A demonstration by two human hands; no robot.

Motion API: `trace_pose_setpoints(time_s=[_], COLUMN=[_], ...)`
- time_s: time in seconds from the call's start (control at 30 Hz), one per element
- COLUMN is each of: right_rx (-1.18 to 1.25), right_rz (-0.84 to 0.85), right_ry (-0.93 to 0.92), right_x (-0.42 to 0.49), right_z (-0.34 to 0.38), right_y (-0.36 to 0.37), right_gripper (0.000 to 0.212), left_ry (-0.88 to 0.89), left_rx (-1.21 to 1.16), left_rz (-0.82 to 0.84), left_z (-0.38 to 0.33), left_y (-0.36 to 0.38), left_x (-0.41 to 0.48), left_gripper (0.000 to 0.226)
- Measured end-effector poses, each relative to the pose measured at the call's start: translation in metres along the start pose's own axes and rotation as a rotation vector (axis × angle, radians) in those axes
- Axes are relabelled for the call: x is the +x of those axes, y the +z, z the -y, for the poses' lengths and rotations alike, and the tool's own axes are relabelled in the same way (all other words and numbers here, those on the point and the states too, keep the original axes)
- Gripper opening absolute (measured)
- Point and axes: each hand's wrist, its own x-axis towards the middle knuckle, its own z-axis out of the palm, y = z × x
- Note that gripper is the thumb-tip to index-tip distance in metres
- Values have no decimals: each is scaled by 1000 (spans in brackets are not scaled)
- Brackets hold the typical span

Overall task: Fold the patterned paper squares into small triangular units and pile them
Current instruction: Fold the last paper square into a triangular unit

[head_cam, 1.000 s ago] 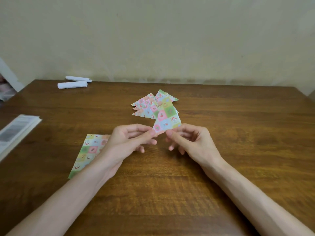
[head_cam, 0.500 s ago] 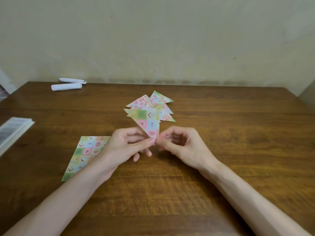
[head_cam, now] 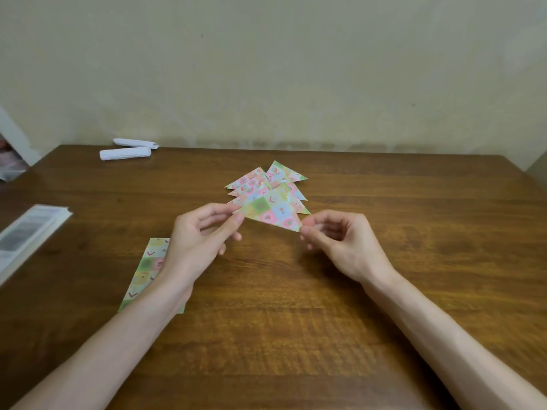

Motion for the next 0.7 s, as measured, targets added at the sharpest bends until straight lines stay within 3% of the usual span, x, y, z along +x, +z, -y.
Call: trace_pose_setpoints(time_s=[0.3, 0.57, 0.7], right_rx=[-338, -613, -636], right_rz=[-24, -214, -115], right_ry=[62, -47, -148], right_x=[41, 43, 37], right_z=[-10, -8, 2], right_y=[-19, 0, 30], right_gripper=[4, 1, 6], left_ry=[80, 205, 264], left_rx=[41, 196, 210], left_rz=[-51, -46, -64], left_z=[0, 0, -5], left_y=[-7, -21, -41], left_x=[3, 12, 22], left_gripper=[17, 23, 31])
